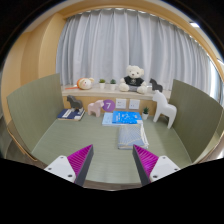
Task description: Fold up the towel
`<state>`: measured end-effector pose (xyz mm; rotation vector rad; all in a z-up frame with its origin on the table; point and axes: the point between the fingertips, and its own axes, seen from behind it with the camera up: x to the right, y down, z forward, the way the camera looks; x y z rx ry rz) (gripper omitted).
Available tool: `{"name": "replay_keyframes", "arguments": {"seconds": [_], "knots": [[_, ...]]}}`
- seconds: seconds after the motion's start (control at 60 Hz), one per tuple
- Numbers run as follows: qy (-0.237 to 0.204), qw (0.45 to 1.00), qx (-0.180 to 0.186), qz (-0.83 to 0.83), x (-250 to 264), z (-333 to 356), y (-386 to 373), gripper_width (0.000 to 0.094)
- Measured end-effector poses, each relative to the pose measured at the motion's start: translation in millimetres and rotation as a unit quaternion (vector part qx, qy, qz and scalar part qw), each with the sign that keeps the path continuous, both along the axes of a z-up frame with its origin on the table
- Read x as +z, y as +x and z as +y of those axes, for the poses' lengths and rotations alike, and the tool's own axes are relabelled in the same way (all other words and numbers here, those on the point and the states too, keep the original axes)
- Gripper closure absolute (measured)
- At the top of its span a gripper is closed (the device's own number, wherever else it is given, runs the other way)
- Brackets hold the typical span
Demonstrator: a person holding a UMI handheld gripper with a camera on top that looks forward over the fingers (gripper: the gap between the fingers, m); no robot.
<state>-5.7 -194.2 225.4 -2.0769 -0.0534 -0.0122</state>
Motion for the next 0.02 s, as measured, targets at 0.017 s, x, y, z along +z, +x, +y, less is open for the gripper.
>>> {"name": "replay_keyframes", "arguments": {"seconds": [0.017], "knots": [[0.001,1.0,0.001,0.0,0.7,-1.0,-1.1,0.0138]]}}
